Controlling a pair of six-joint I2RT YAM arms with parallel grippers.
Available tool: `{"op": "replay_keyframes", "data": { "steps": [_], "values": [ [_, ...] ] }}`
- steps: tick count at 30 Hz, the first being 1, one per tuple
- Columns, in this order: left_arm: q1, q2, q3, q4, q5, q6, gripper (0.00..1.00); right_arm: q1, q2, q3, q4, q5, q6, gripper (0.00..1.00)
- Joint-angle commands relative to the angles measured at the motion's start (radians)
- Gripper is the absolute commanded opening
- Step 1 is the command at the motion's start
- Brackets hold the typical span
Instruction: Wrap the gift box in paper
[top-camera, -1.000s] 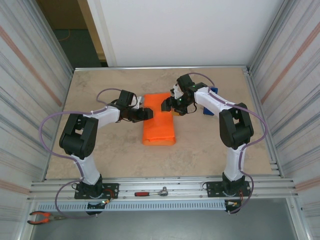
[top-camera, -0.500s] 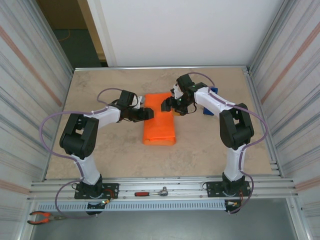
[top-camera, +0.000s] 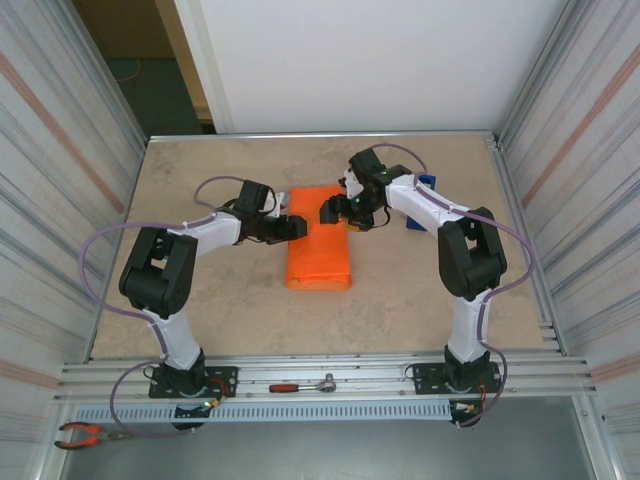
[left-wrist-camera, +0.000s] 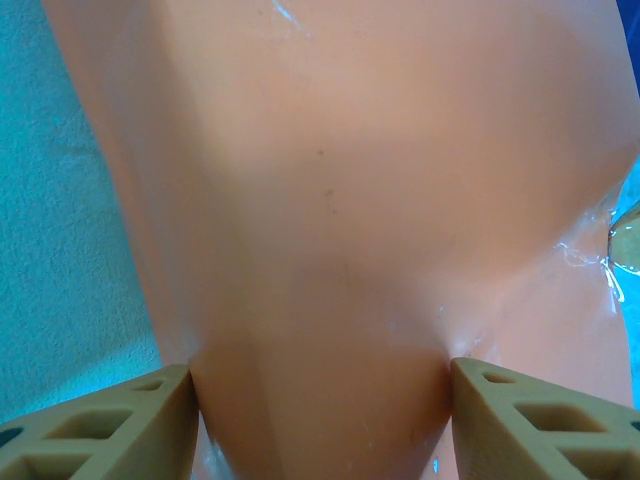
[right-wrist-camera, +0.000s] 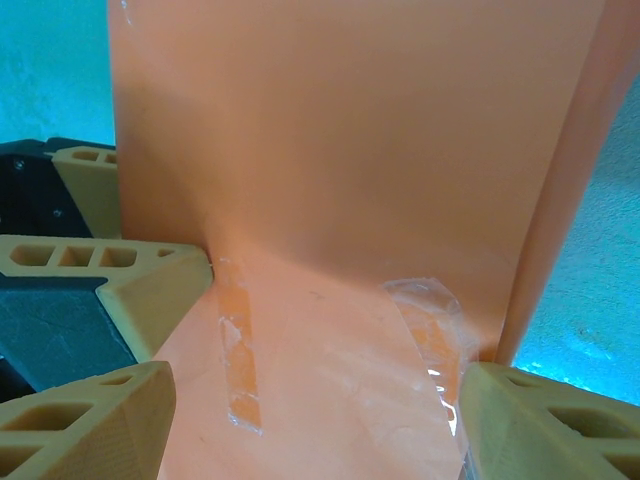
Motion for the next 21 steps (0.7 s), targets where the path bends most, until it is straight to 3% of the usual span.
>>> {"op": "replay_keyframes", "data": {
  "steps": [1, 12, 21],
  "values": [
    [-0.025, 0.074, -0.045, -0.136, -0.091, 0.027, 0.62, -0.003, 0.0, 0.012, -0.069, 0.1, -0.014, 0.77],
    [-0.025, 0.076, -0.045, -0.137, -0.092, 0.027, 0.61, -0.004, -0.021, -0.032, -0.015, 0.133, 0.07, 0.81],
    [-0.026, 0.076, -0.045, -0.138, -0.095, 0.027, 0.61, -0.039, -0.068, -0.119, 0.096, 0.085, 0.197, 0.83]
  ]
}}
